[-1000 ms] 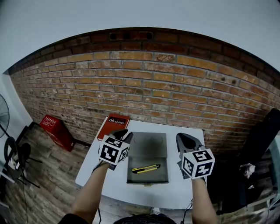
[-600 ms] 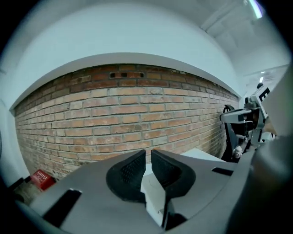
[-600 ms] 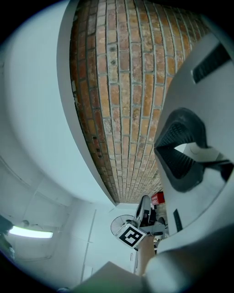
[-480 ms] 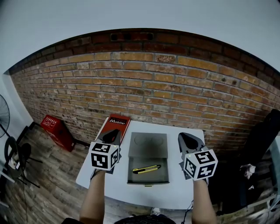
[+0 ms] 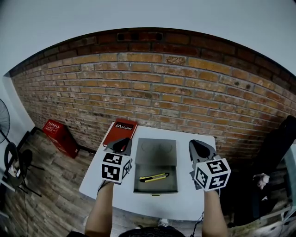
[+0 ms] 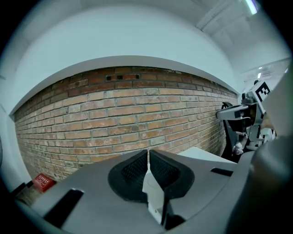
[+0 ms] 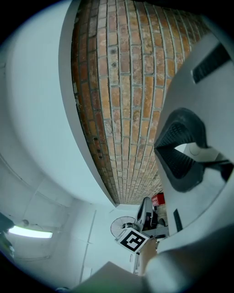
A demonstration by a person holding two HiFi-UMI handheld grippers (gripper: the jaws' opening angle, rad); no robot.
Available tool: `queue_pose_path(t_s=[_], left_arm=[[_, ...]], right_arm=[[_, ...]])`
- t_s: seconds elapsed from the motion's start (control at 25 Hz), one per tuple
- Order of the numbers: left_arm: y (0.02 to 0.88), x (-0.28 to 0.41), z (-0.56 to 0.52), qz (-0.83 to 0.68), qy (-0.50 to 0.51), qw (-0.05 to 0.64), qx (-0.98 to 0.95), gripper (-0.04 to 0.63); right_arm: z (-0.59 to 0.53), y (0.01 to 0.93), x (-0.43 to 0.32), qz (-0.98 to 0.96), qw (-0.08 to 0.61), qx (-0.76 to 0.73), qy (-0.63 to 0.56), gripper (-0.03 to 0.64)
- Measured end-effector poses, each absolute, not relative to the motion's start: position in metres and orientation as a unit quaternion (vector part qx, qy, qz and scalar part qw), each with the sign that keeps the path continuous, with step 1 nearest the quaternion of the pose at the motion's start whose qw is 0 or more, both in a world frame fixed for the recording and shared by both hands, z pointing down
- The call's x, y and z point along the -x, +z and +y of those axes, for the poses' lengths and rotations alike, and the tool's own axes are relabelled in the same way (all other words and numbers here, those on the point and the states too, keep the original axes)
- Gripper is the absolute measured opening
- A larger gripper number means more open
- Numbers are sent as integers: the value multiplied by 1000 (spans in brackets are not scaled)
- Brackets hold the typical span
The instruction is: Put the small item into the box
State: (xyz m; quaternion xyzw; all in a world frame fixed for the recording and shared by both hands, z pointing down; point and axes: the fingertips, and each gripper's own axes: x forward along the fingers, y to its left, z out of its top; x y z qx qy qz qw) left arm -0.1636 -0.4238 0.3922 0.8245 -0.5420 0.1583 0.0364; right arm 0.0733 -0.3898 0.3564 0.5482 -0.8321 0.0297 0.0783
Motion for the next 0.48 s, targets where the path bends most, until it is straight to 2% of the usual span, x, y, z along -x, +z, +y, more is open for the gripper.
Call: queue_pose_path(t_s=[0.48], left_arm=[[396, 161, -421, -538, 165, 38, -826, 35]], right_arm=[[-389, 356, -73, -832, 76, -549, 29, 20]])
